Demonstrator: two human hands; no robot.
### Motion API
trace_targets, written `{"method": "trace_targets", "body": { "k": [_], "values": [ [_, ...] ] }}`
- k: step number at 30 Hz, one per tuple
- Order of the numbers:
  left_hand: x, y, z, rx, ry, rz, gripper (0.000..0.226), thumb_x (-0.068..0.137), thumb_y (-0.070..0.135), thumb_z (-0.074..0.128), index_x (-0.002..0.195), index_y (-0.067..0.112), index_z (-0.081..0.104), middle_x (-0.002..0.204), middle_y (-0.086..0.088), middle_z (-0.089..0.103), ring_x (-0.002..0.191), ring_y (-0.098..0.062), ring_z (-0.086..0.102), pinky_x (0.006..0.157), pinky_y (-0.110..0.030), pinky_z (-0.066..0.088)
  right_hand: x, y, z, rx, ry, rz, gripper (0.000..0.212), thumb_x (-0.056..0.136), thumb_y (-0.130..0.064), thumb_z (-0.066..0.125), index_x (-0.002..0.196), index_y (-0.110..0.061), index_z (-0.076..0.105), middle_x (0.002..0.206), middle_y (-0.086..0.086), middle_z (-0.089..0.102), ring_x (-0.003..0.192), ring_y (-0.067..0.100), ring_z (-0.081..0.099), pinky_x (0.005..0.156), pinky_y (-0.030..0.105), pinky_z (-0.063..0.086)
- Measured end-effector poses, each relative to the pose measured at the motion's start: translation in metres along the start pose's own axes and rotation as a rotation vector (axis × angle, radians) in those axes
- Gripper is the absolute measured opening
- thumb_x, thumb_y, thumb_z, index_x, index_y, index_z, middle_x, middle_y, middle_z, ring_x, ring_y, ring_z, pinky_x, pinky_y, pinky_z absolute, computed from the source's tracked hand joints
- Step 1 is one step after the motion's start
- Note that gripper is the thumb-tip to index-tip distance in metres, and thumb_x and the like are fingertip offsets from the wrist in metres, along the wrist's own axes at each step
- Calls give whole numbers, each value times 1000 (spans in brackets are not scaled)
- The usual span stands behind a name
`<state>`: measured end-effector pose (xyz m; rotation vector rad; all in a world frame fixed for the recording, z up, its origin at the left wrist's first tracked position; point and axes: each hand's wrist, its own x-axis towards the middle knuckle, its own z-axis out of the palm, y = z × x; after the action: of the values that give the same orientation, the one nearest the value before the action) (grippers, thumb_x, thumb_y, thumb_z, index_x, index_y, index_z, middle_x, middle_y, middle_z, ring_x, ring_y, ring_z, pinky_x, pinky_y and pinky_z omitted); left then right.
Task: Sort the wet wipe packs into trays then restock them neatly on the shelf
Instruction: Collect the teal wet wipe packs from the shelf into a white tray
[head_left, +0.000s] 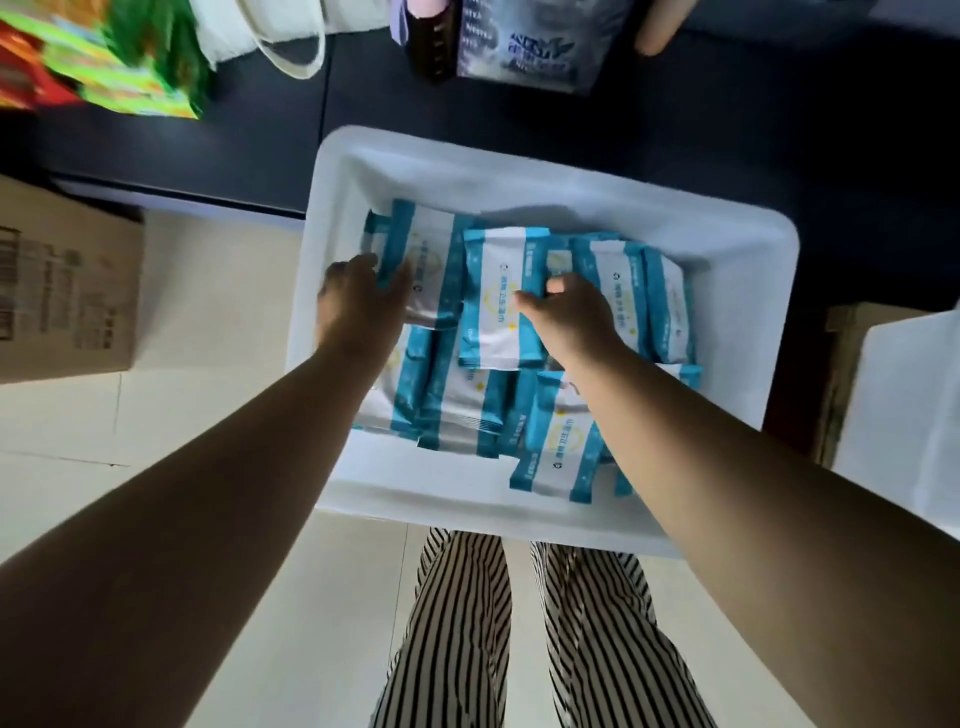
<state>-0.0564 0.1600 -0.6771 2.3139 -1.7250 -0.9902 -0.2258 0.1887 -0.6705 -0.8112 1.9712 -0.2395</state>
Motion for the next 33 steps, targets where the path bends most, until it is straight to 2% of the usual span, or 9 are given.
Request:
{"method": "trace_targets", "body": {
  "k": [2,5,12,16,21,24,26,29,33],
  "values": [
    [-17,7,-19,-9,-10,49,45,95,36,44,129,7,52,125,-16,56,112,-30,52,90,-34,40,-13,-8,-17,-62,13,-26,31,89,-34,58,107,-9,57,98,8,64,99,26,58,82,33,46],
    [-46,30,-59,-67,-23,130,42,95,30,48,131,8,49,129,-12,54,117,-25,50,94,-29,36,-42,-31,-55,-61,40,-82,44,91,-30,56,128,-7,50,131,7,55,121,22,50,97,28,38],
    [-97,121,-182,-118,47,482,40,91,36,56,122,11,58,116,-4,63,108,-22,56,82,-18,32,-148,-126,-171,-41,159,-347,24,88,-25,62,108,-11,64,111,2,66,106,15,59,80,18,38],
    [-128,184,-265,-132,151,724,45,84,43,53,115,13,64,109,-2,66,105,-21,57,80,-14,31,-222,-182,-240,-142,260,-516,23,87,-29,62,105,-16,64,108,-1,67,105,15,59,87,22,40],
    [-181,252,-367,-131,291,1076,47,79,52,49,94,13,71,83,7,64,79,-9,53,67,-9,33,-327,-237,-322,-203,516,-715,18,86,-27,62,102,-18,67,101,-2,69,100,16,62,90,29,45],
    [-213,291,-411,-272,234,1100,23,80,38,67,89,18,71,80,17,60,78,-1,52,74,-2,34,-382,-253,-360,-216,639,-782,17,86,-32,63,97,-20,68,90,-7,64,95,14,61,87,26,44],
    [-235,316,-432,-364,214,1134,4,81,34,69,79,33,66,73,30,60,75,2,54,81,-9,39,-412,-259,-384,-220,703,-811,19,86,-34,62,97,-20,69,94,-6,66,98,15,60,88,26,43],
    [-268,351,-454,-410,216,1225,17,84,30,64,72,40,58,71,28,61,72,8,53,79,-14,42,-448,-262,-413,-234,798,-833,23,88,-37,59,97,-20,71,101,1,69,101,17,59,89,30,45],
    [-291,397,-466,-369,272,1316,12,87,27,62,76,32,59,75,23,58,66,11,52,72,-10,39,-473,-262,-447,-291,939,-858,33,88,-37,57,95,-8,71,96,14,68,94,25,59,84,35,46]
  ]
}}
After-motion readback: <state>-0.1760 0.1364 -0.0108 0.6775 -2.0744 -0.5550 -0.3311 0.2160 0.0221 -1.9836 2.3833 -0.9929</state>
